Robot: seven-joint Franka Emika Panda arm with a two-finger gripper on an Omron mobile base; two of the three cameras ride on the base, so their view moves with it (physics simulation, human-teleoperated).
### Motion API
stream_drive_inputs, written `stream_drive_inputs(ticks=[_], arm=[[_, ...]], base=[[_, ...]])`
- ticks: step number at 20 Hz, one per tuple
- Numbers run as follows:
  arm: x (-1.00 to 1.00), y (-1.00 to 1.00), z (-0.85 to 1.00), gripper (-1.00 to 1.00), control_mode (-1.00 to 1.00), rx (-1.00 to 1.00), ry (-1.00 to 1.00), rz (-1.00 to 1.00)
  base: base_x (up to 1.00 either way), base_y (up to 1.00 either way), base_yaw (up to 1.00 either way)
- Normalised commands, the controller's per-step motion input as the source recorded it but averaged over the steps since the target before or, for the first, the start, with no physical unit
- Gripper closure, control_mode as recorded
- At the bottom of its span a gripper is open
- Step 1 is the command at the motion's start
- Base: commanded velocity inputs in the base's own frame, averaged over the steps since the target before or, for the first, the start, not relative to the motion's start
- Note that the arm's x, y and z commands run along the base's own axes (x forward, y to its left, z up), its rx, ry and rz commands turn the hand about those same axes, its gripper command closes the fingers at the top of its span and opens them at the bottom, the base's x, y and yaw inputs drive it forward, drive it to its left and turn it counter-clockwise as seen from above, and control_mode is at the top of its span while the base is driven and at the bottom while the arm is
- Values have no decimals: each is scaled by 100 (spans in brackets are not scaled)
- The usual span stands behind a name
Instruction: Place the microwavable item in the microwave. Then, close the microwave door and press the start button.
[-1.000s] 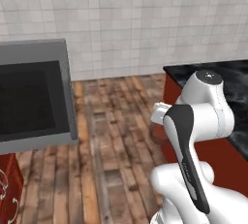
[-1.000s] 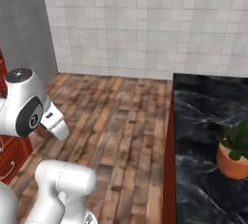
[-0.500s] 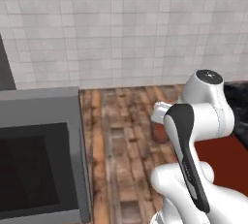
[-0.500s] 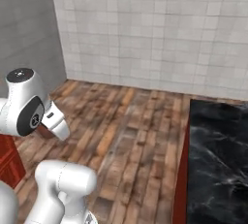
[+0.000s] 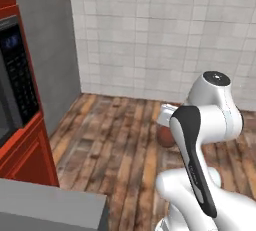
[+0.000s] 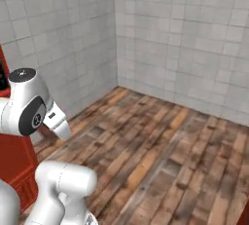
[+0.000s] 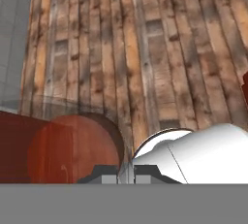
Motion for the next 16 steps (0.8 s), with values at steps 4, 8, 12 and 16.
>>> stream_drive_inputs(ticks=[4, 8, 12, 16], arm=[[0, 0, 0, 100, 100, 0, 0, 0], [0, 0, 0, 100, 100, 0, 0, 0], [0, 0, 0, 100, 100, 0, 0, 0], [0, 0, 0, 100, 100, 0, 0, 0]], base=[[81, 23, 60], [64, 18, 63], [45, 14, 65], [29, 15, 67]])
